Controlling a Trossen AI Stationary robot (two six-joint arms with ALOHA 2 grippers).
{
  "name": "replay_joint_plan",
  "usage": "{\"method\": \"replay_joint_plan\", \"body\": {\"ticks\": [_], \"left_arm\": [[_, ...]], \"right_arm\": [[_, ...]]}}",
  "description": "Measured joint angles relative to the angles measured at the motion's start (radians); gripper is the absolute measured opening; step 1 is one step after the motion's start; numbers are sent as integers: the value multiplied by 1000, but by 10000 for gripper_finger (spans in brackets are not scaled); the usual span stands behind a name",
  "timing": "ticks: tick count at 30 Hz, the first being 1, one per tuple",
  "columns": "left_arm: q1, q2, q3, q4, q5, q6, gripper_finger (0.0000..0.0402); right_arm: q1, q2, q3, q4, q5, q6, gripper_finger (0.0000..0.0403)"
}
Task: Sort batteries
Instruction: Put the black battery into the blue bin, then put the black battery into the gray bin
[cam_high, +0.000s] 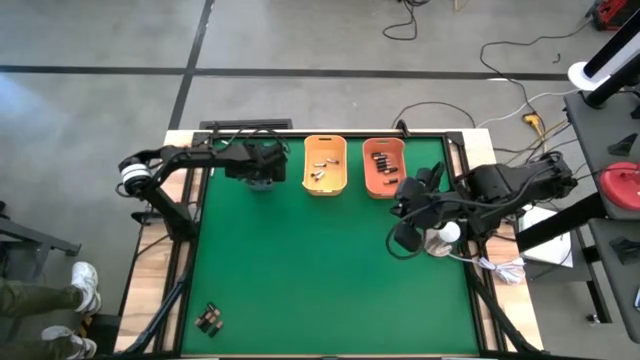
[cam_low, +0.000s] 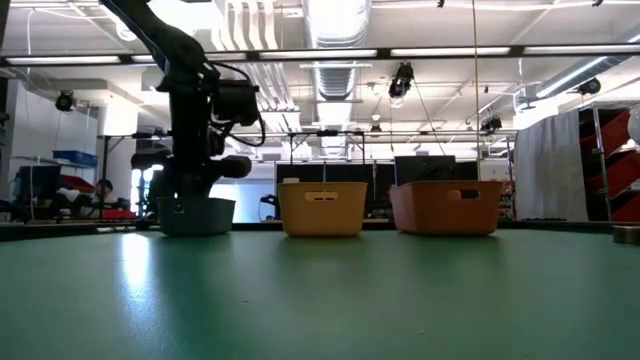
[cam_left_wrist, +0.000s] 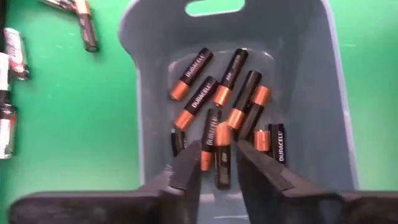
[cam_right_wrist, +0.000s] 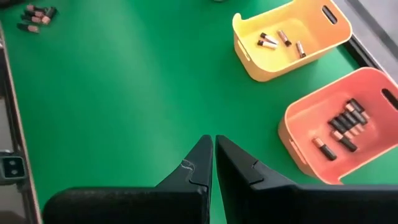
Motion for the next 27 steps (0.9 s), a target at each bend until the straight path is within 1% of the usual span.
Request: {"method": "replay_joint_plan", "body": {"ticks": [3, 6, 9, 12, 13, 15, 17, 19, 21, 24, 27], "left_arm": [[41, -18, 13, -15, 59, 9, 120], [103, -45, 54, -39, 72, 65, 150], [169, -79, 113, -73, 86, 118, 170], [241, -107, 170, -97, 77, 133, 178], [275, -106, 182, -105, 74, 142, 179], [354, -82, 195, -134, 82, 150, 179], [433, -54, 196, -143, 141, 148, 180], [486, -24, 195, -143, 182, 145, 180], [511, 6, 197, -148, 191, 139, 180], [531, 58, 222, -151, 191, 139, 180], [539, 118, 241, -165, 190, 136, 180]], "right_arm": [[0, -10, 15, 17, 0, 38, 13], [0, -21, 44, 24, 4, 49, 13], [-5, -23, 74, 24, 29, 37, 13], [-53, -24, 96, 24, 26, -3, 13], [-81, -25, 100, 25, 12, -29, 13], [-164, -25, 102, 27, -67, -126, 13], [-273, -18, 102, 37, -179, -238, 13], [-387, -2, 102, 62, -262, -344, 13], [-492, 16, 102, 71, -318, -448, 13], [-618, 34, 101, 61, -374, -557, 13], [-694, 42, 101, 45, -401, -627, 13]]}}
